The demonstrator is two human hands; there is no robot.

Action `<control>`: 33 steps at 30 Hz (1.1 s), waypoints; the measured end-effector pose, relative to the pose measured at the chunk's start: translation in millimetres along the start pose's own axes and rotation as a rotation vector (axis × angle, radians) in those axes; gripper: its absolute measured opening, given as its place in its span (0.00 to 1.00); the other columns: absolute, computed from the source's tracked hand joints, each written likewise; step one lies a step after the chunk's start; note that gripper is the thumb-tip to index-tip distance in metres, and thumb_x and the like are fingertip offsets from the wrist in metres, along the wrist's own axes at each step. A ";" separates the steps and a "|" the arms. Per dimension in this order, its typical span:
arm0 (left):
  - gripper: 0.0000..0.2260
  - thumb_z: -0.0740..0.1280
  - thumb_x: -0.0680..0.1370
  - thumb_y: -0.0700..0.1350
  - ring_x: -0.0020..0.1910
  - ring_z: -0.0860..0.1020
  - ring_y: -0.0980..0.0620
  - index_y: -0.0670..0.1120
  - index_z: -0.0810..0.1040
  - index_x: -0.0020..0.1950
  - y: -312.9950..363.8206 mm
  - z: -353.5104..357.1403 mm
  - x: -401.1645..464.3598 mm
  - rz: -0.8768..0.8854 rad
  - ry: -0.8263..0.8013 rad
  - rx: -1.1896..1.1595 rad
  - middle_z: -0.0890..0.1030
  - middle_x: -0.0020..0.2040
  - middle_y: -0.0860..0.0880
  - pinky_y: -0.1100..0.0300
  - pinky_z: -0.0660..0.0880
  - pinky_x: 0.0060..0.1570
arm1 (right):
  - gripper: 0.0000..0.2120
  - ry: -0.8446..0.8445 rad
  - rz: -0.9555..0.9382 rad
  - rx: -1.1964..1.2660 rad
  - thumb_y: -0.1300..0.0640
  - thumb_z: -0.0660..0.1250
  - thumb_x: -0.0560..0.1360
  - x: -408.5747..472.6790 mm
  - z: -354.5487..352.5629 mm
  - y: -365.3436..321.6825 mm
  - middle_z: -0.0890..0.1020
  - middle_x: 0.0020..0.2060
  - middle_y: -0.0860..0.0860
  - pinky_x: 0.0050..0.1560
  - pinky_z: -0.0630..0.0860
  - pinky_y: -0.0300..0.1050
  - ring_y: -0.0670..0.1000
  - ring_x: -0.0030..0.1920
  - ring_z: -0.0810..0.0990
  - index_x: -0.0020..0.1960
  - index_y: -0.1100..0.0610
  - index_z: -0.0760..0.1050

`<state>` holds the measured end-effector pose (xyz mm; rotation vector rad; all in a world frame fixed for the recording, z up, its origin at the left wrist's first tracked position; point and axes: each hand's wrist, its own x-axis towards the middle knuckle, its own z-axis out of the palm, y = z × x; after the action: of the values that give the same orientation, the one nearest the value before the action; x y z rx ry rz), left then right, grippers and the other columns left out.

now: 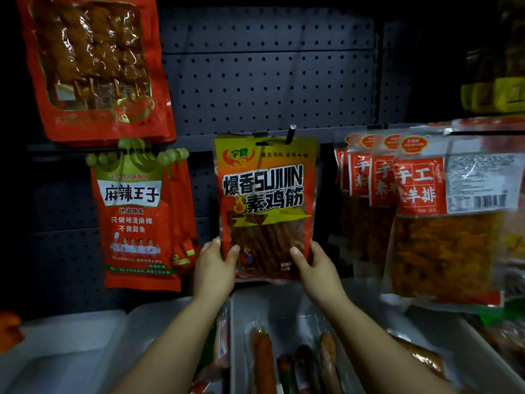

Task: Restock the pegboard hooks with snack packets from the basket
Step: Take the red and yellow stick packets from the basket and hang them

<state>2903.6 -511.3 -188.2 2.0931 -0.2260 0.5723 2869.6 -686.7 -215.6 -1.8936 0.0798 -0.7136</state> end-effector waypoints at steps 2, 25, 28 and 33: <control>0.11 0.64 0.78 0.44 0.53 0.76 0.41 0.40 0.76 0.58 -0.3 -0.8 -2.3 0.008 0.004 -0.018 0.76 0.52 0.43 0.55 0.72 0.51 | 0.11 0.013 0.016 -0.003 0.51 0.62 0.79 -2.0 0.1 -0.6 0.79 0.45 0.46 0.39 0.68 0.34 0.48 0.48 0.78 0.60 0.52 0.73; 0.10 0.68 0.75 0.36 0.38 0.78 0.64 0.53 0.77 0.46 73.6 72.8 -302.9 0.067 -0.989 -0.750 0.82 0.41 0.58 0.73 0.73 0.39 | 0.07 0.383 0.564 -0.137 0.64 0.66 0.76 -354.8 -228.4 50.9 0.81 0.32 0.45 0.37 0.73 0.32 0.39 0.31 0.76 0.43 0.53 0.79; 0.11 0.67 0.75 0.35 0.38 0.77 0.65 0.52 0.76 0.47 76.6 123.7 -363.0 -0.013 -1.203 -0.724 0.80 0.43 0.53 0.74 0.72 0.39 | 0.05 0.488 0.779 -0.176 0.65 0.66 0.76 -411.9 -275.4 84.5 0.80 0.31 0.49 0.32 0.71 0.31 0.38 0.26 0.74 0.44 0.58 0.79; 0.09 0.67 0.75 0.33 0.44 0.76 0.53 0.40 0.74 0.54 56.6 219.2 -434.9 -0.273 -1.341 -0.526 0.77 0.49 0.44 0.71 0.72 0.42 | 0.04 0.455 1.042 -0.345 0.63 0.67 0.75 -464.9 -319.4 161.0 0.80 0.36 0.54 0.41 0.74 0.42 0.48 0.36 0.76 0.47 0.63 0.79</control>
<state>2570.4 -749.9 -457.3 1.6198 -0.7211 -1.0242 2368.5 -847.1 -474.9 -1.6399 1.4321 -0.3766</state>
